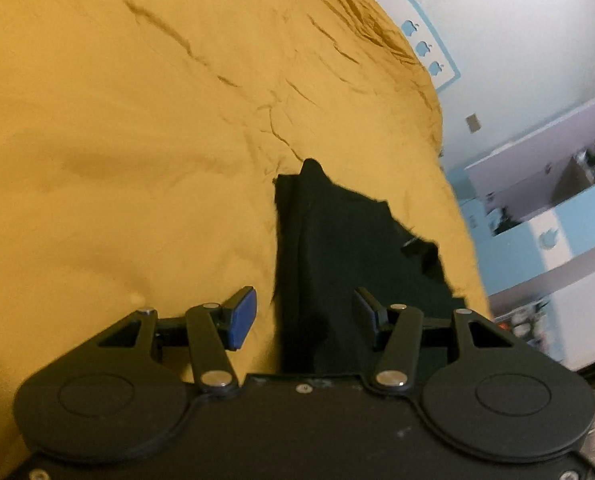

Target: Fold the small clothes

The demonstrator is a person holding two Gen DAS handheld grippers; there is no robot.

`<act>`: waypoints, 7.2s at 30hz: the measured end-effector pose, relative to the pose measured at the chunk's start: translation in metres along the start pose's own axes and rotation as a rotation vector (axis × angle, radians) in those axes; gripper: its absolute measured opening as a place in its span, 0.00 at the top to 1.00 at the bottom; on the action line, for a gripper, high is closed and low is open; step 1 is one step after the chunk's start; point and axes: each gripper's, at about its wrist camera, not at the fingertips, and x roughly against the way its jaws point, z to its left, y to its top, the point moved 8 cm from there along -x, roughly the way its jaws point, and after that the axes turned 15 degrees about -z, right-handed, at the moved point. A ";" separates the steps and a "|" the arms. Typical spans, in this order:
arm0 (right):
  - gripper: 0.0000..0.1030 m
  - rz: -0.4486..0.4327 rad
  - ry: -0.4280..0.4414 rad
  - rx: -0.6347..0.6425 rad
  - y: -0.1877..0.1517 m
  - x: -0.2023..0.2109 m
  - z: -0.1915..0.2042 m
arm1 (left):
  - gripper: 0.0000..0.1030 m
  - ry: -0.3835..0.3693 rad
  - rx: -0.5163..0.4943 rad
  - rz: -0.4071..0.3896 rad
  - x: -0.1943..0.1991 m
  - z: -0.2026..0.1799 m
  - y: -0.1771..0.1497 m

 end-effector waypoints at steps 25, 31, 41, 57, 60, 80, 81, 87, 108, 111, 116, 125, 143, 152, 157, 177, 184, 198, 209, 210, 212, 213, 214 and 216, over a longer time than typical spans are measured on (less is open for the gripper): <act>0.78 0.005 -0.004 -0.033 -0.011 -0.010 -0.007 | 0.67 -0.016 0.220 0.168 -0.121 -0.005 0.022; 0.90 -0.015 0.012 -0.093 -0.012 0.000 -0.016 | 0.83 0.056 0.186 0.173 -0.118 -0.014 0.024; 0.97 -0.081 -0.018 -0.290 -0.011 0.033 -0.076 | 0.87 0.217 0.051 0.143 -0.111 -0.079 0.038; 0.97 -0.121 -0.288 -0.612 -0.089 0.115 -0.209 | 0.87 0.223 -0.165 0.109 -0.170 -0.246 -0.028; 0.97 -0.128 -0.343 -0.671 -0.109 0.128 -0.226 | 0.87 0.215 -0.215 0.125 -0.190 -0.272 -0.049; 0.96 -0.070 -0.560 -0.985 -0.239 0.195 -0.295 | 0.87 0.179 -0.376 0.268 -0.291 -0.361 -0.167; 0.96 -0.061 -0.559 -1.005 -0.246 0.194 -0.296 | 0.87 0.193 -0.385 0.272 -0.295 -0.360 -0.171; 0.96 -0.043 -0.559 -1.064 -0.263 0.193 -0.293 | 0.87 0.235 -0.406 0.285 -0.316 -0.361 -0.190; 0.82 -0.003 -0.600 -1.167 -0.291 0.195 -0.294 | 0.68 0.291 -0.460 0.274 -0.343 -0.364 -0.218; 0.79 0.020 -0.620 -1.157 -0.295 0.199 -0.296 | 0.60 0.262 -0.479 0.258 -0.347 -0.374 -0.218; 0.79 0.023 -0.663 -1.158 -0.295 0.215 -0.298 | 0.60 0.100 -0.400 0.177 -0.317 -0.407 -0.186; 0.68 0.008 -0.752 -1.089 -0.289 0.257 -0.314 | 0.60 0.032 -0.504 0.056 -0.158 -0.379 -0.090; 0.53 0.109 -0.248 -1.240 -0.297 0.027 -0.456 | 0.58 -0.044 -0.042 0.225 -0.021 -0.201 -0.221; 0.62 0.132 -0.232 -1.229 -0.305 0.006 -0.444 | 0.55 -0.090 0.185 0.285 -0.043 -0.178 -0.240; 0.80 0.107 -0.248 -1.164 -0.293 0.014 -0.453 | 0.85 -0.125 0.193 0.279 -0.040 -0.180 -0.234; 0.53 -0.038 -0.218 -1.324 -0.308 0.204 -0.390 | 0.61 -0.140 0.190 0.302 -0.037 -0.176 -0.247; 0.54 -0.019 -0.202 -1.447 -0.320 0.244 -0.336 | 0.58 -0.126 0.215 0.305 -0.038 -0.177 -0.249; 0.87 -0.062 -0.266 -1.405 -0.302 0.247 -0.349 | 0.86 -0.076 0.197 0.254 -0.026 -0.179 -0.254; 0.74 -0.043 -0.312 -1.516 -0.340 0.251 -0.336 | 0.87 -0.106 0.198 0.277 -0.006 -0.173 -0.250; 0.74 -0.064 -0.335 -1.467 -0.329 0.255 -0.342 | 0.86 -0.108 0.159 0.264 0.000 -0.179 -0.243; 0.74 -0.099 -0.329 -1.388 -0.309 0.252 -0.347 | 0.84 -0.115 0.085 0.228 0.010 -0.191 -0.232; 0.74 -0.120 -0.295 -1.353 -0.294 0.247 -0.349 | 0.81 -0.119 0.052 0.213 0.011 -0.198 -0.226; 0.74 -0.126 -0.268 -1.333 -0.286 0.240 -0.349 | 0.80 -0.119 0.022 0.202 0.011 -0.206 -0.222; 0.74 -0.125 -0.214 -1.295 -0.267 0.218 -0.350 | 0.77 -0.106 -0.040 0.197 0.008 -0.219 -0.216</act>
